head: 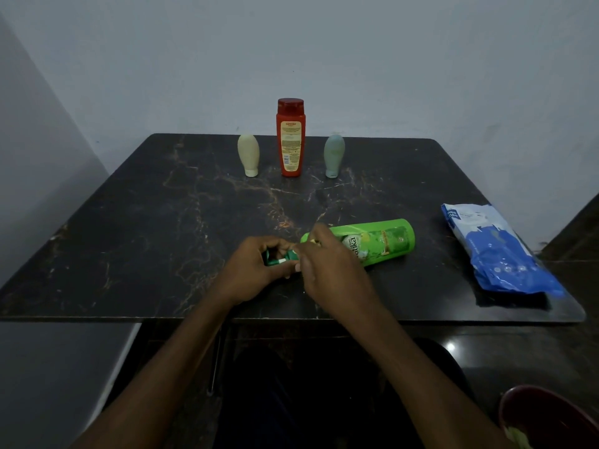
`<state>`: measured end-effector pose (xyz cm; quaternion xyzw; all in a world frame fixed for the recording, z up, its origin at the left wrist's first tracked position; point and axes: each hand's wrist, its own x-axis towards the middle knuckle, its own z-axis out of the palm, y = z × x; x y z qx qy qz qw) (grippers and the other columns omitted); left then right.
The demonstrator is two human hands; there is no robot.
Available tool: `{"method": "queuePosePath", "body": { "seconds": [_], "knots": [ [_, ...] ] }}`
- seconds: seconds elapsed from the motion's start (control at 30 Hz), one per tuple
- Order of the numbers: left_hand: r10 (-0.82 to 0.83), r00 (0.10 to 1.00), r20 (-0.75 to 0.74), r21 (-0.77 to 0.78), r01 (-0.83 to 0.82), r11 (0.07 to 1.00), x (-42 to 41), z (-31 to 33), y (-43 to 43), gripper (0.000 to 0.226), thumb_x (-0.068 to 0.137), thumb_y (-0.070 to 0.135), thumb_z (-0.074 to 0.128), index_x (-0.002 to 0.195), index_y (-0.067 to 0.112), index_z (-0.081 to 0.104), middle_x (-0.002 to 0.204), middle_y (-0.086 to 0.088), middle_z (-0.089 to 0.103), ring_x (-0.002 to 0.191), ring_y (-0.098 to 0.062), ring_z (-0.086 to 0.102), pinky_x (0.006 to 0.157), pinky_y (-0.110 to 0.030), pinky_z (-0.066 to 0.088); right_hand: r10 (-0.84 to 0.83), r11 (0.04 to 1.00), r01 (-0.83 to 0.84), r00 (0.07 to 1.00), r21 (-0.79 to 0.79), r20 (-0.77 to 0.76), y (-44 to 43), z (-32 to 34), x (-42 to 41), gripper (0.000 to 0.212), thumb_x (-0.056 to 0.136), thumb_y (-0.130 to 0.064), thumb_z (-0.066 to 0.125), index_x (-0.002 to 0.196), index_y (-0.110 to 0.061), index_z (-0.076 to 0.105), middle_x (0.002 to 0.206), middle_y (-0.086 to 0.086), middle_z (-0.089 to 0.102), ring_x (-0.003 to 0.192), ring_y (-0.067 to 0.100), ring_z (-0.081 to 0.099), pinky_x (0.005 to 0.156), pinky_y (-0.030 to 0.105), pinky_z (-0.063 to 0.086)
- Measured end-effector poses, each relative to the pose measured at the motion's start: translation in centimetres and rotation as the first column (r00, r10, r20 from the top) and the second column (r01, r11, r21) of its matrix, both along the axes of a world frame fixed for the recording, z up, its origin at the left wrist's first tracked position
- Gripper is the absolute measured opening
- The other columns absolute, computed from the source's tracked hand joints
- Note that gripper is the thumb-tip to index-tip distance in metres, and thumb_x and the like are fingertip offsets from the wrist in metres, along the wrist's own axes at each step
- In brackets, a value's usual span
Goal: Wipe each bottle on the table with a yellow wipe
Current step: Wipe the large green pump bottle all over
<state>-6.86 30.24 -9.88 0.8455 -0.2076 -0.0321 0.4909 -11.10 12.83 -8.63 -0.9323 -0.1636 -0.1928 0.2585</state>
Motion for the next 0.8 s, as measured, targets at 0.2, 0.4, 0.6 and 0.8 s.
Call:
{"method": "queuePosePath", "body": {
  "seconds": [0.2, 0.4, 0.6, 0.8],
  "knots": [
    [0.006, 1.000, -0.004, 0.009, -0.006, 1.000, 0.0, 0.0, -0.2, 0.023, 0.083, 0.027, 0.084, 0.104, 0.025, 0.076, 0.099, 0.006, 0.077, 0.092, -0.016, 0.072, 0.090, -0.048, 0.056, -0.075, 0.994, 0.073, 0.997, 0.087, 0.015, -0.5, 0.6, 0.4, 0.017, 0.092, -0.013, 0.060, 0.103, -0.008, 0.072, 0.103, 0.004, 0.051, 0.075, 0.020, 0.057, 0.065, 0.037, 0.051],
    [0.005, 0.999, 0.035, 0.037, -0.006, 0.999, 0.1, -0.3, 0.1, 0.018, 0.085, 0.026, 0.081, 0.102, 0.022, 0.075, 0.096, 0.002, 0.076, 0.090, -0.020, 0.070, 0.087, -0.052, 0.054, -0.120, 0.991, 0.118, 0.993, 0.062, 0.017, 1.1, 1.3, 1.0, 0.010, 0.090, -0.009, 0.062, 0.097, -0.006, 0.069, 0.106, 0.007, 0.053, 0.076, 0.020, 0.057, 0.066, 0.035, 0.051],
    [0.011, 1.000, 0.026, 0.030, -0.012, 0.999, 0.0, -0.1, -0.3, 0.024, 0.082, 0.028, 0.085, 0.103, 0.024, 0.076, 0.096, 0.004, 0.077, 0.088, -0.015, 0.072, 0.084, -0.042, 0.056, -0.212, 0.959, 0.204, 0.977, 0.199, 0.020, -1.6, 1.0, 1.3, 0.018, 0.094, -0.007, 0.057, 0.104, -0.007, 0.073, 0.106, 0.005, 0.054, 0.079, 0.018, 0.060, 0.072, 0.040, 0.054],
    [0.001, 0.999, 0.041, 0.014, -0.002, 1.000, -0.1, 0.0, -0.2, 0.023, 0.081, 0.025, 0.085, 0.102, 0.022, 0.076, 0.096, 0.004, 0.077, 0.088, -0.017, 0.072, 0.084, -0.040, 0.055, -0.117, 0.989, 0.120, 0.993, 0.084, -0.034, -0.2, 0.9, 0.6, 0.020, 0.087, -0.012, 0.070, 0.107, -0.009, 0.071, 0.111, 0.003, 0.050, 0.078, 0.018, 0.057, 0.068, 0.034, 0.052]
  ]
}}
